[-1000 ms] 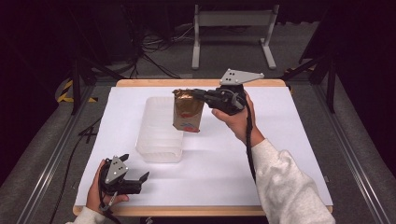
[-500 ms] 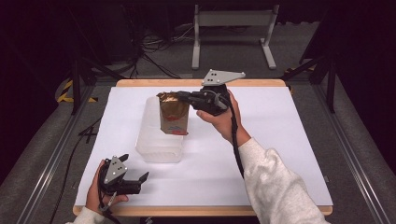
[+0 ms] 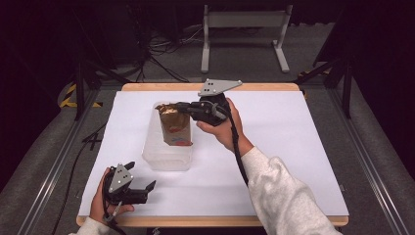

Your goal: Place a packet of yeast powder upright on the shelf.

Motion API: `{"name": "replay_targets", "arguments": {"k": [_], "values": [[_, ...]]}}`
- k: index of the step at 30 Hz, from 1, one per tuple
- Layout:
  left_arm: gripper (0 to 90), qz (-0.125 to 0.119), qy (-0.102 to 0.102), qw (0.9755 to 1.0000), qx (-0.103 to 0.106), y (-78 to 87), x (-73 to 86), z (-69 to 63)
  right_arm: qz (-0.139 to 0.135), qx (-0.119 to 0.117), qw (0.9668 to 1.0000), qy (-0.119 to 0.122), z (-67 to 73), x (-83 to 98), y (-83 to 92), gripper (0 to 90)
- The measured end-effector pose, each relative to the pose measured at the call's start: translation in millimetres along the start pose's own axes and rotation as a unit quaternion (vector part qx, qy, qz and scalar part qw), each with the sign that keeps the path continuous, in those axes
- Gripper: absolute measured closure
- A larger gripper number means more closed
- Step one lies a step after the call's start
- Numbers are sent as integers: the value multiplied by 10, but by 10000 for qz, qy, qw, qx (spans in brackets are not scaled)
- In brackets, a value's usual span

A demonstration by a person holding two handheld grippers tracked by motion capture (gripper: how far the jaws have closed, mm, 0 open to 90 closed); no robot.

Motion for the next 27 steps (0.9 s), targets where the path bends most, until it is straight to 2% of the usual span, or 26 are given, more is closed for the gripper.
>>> {"name": "replay_targets", "arguments": {"k": [3, 8, 10, 16, 27], "values": [[51, 1, -1, 10000, 4, -1, 0, -1, -4, -49, 10000, -30, 9, 9, -10, 887], [51, 19, -11, 10000, 6, -2, 2, -3, 17, 28, 10000, 22, 18, 30, -67, 886], [51, 10, -13, 10000, 0, -2, 1, -2, 49, -49, 10000, 7, 41, 51, -104, 886], [51, 11, -11, 10000, -2, 2, 4, -2, 168, -114, 9998, -9, 82, 175, -195, 884], [51, 24, -13, 10000, 4, 0, 4, -5, 359, -203, 9990, -150, 73, 393, -279, 881]]}}
Point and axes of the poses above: each handheld gripper's, and its own axes: y roughly backward along the jaws, x roughly out of its underside, z roughly to its left, the point moved 8 cm from there along -y, roughly forward along the jaws, and after that the axes turned 9 degrees about x, right-handed, at the moved point
